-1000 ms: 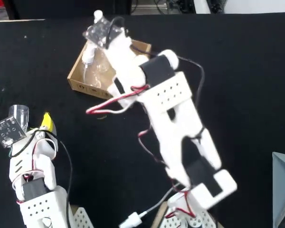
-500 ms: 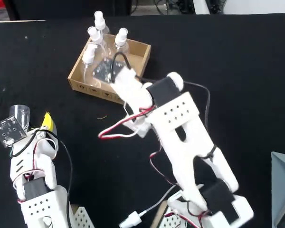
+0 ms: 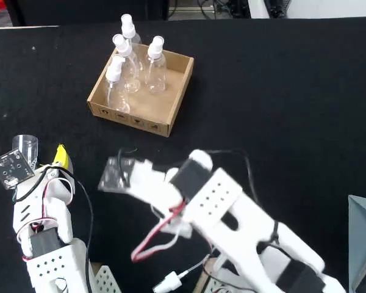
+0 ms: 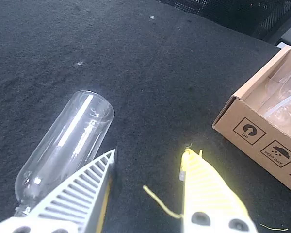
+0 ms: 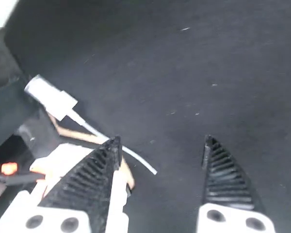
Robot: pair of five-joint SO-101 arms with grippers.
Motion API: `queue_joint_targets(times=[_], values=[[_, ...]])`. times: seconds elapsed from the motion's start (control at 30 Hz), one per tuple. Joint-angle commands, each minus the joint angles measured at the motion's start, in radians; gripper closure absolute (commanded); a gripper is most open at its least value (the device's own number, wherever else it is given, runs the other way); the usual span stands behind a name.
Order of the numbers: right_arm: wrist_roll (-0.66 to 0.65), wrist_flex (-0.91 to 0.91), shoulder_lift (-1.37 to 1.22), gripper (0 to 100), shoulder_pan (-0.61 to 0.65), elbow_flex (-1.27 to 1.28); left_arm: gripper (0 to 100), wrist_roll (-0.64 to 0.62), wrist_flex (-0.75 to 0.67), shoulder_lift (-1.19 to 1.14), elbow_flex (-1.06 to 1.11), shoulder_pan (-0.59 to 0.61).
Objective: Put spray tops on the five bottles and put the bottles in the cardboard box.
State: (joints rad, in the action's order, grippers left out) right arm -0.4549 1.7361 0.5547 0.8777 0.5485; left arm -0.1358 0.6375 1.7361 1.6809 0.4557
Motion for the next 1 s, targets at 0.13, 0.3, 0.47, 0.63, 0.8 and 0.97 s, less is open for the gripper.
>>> queue_joint_targets(times=[0.13,0.3,0.47,0.63,0.8,0.97], values=[[-0.031,0.006,0.102,78.3,0.127,0.113,80,0.011,-0.009,0.018,-0.021,0.013],[-0.103,0.009,0.099,78.3,0.140,0.128,80,0.011,-0.011,0.018,-0.021,0.013],[-0.278,0.002,0.099,78.3,0.140,0.216,80,0.011,-0.011,0.018,-0.021,0.013],[-0.397,-0.015,0.097,78.3,0.140,0.286,80,0.008,-0.011,0.018,-0.027,0.030],[-0.500,-0.130,0.097,78.3,0.140,0.387,80,0.002,-0.071,0.017,-0.015,0.085],[-0.528,-0.258,0.097,78.3,0.141,0.510,80,0.000,-0.071,0.017,-0.013,0.093]])
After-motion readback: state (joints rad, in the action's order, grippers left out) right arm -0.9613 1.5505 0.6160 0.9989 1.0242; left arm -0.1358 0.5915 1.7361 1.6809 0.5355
